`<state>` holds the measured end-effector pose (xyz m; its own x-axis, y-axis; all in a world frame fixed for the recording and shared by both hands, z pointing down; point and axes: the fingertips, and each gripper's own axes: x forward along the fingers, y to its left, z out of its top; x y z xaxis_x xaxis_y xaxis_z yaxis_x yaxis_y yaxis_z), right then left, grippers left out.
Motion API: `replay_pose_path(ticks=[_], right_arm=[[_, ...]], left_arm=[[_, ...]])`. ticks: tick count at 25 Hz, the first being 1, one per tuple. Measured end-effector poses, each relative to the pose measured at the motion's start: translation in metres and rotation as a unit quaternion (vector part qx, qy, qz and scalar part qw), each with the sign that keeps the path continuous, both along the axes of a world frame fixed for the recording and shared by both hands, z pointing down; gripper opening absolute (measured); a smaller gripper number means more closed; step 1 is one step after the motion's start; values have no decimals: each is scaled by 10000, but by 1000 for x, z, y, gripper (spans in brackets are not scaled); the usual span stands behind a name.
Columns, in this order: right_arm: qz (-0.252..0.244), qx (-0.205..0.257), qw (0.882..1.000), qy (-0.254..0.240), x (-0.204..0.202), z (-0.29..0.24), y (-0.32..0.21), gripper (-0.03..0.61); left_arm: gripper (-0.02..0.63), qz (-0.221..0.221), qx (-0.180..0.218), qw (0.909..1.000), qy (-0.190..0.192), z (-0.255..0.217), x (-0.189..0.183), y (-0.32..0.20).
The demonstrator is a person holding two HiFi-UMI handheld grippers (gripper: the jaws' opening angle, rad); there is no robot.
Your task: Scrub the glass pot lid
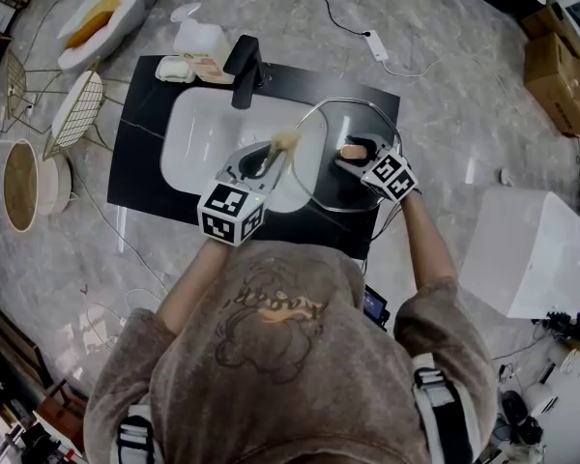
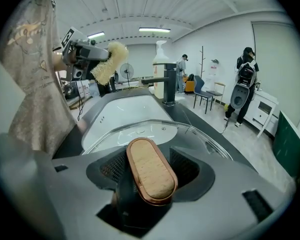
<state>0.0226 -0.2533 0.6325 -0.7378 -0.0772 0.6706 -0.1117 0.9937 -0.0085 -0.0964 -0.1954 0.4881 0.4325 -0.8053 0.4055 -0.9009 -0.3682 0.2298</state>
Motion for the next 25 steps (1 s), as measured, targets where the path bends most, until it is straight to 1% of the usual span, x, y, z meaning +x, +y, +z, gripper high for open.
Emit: replay_pose_path(ticks=[7,15,18,21,25], right_arm=[[-38,-75,9998,165,0,1,2,247],[217,-128,9991,337,4,-4,5,235],[410,-187,9986,293,6,-11,8,229],[706,-226,9972,132,7,-19,9,222],[1075,-163,9940,-124,9,-37,9,208]], left_arm=[[64,-27,-29,10000,32,3,-1,0],[64,12,53,10000,62,-2,1,-4],[64,36,79,9999,83,-4,2,-4],[64,71,98,9999,105,-5,4,-4],[64,108,161,9997,144,-9,4,-5]])
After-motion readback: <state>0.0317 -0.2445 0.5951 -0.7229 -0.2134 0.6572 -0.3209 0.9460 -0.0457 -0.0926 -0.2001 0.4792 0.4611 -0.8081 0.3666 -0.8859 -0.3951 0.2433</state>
